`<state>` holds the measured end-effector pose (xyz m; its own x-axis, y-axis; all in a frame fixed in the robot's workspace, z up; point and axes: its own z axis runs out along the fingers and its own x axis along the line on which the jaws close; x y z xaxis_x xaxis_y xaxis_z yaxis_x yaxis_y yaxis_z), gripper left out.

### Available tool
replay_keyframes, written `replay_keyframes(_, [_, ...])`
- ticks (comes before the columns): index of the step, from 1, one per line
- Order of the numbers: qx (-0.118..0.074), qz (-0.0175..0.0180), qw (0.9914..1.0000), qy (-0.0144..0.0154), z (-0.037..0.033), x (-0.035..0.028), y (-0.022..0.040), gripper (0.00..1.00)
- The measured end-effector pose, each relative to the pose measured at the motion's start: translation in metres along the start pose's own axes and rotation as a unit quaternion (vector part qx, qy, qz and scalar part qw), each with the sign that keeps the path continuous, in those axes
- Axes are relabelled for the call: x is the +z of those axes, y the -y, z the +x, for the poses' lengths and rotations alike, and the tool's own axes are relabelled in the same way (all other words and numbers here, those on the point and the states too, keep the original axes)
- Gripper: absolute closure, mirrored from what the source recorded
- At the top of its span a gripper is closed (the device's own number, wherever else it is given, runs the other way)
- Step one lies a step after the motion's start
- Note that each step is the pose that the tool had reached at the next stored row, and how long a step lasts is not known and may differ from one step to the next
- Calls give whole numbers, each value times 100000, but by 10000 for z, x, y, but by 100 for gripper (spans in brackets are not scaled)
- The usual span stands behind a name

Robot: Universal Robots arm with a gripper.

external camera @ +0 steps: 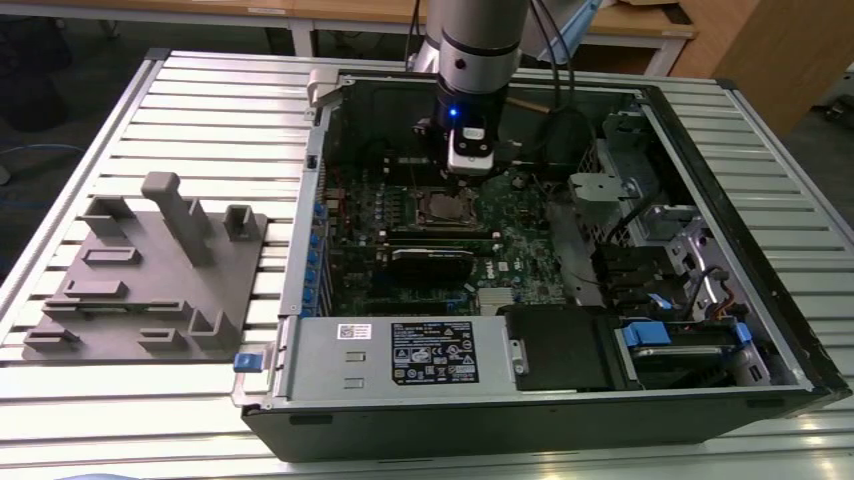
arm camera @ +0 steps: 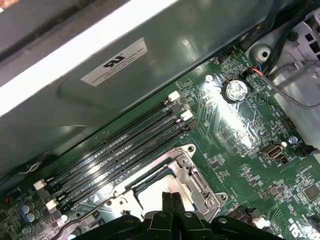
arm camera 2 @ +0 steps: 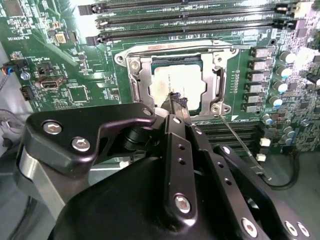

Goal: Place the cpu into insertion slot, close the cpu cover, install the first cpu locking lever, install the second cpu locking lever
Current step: 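Close the cpu cover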

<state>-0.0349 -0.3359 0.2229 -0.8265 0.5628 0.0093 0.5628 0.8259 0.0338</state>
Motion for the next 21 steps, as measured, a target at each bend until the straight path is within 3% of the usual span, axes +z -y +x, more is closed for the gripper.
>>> replay_keyframes(7, [-2468,14,99970,-70,2,3,1,90])
replay_keyframes(15, [-4968,30,99876,-147,4,5,3,90])
replay_keyframes(21, [-5405,30,99854,-162,4,5,3,90])
